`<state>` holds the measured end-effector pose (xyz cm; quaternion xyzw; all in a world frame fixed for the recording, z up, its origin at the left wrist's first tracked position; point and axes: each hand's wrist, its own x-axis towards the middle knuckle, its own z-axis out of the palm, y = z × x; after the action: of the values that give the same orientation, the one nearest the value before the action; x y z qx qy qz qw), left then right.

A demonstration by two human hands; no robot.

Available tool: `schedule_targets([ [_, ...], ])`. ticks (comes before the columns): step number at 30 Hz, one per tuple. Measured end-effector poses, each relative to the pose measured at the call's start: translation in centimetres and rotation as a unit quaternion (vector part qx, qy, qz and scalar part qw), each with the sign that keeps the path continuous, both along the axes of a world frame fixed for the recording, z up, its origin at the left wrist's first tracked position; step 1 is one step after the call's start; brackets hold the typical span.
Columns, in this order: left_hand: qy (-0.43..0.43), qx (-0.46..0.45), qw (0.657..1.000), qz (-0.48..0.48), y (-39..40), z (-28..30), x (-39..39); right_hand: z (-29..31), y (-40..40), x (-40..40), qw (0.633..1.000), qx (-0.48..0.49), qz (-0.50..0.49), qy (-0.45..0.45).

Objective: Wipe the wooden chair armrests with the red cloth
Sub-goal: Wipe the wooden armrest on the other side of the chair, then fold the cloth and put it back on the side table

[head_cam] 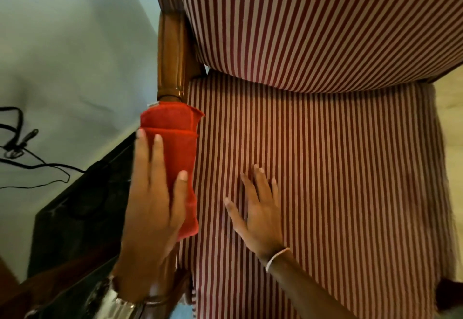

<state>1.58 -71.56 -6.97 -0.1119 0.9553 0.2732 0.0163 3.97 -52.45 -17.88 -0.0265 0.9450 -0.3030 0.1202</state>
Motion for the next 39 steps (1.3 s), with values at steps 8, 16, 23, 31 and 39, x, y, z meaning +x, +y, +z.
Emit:
schedule_targets([
  [8, -0.127, 0.183, 0.960, 0.167, -5.3, 2.6, 1.6, 7.7, -7.5, -6.9, 0.739, -0.556, -0.215, -0.312],
  [16, -0.100, 0.228, 0.958, 0.140, -2.2, 4.1, 1.8, 9.3, -5.1, -8.9, 0.698, -0.614, -0.169, -0.329],
  [23, -0.092, 0.276, 0.953, 0.082, 8.9, 6.1, 3.0, 11.3, 6.0, -6.8, 0.695, -0.655, -0.172, -0.241],
  [31, -0.090, 0.319, 0.944, -0.001, 30.4, 6.2, 2.2, 14.0, 28.8, -5.2, 0.730, -0.636, -0.213, -0.134],
  [39, -0.117, 0.329, 0.935, -0.063, 50.6, 4.8, 0.4, 14.1, 49.1, -5.1, 0.755, -0.579, -0.289, -0.102],
])
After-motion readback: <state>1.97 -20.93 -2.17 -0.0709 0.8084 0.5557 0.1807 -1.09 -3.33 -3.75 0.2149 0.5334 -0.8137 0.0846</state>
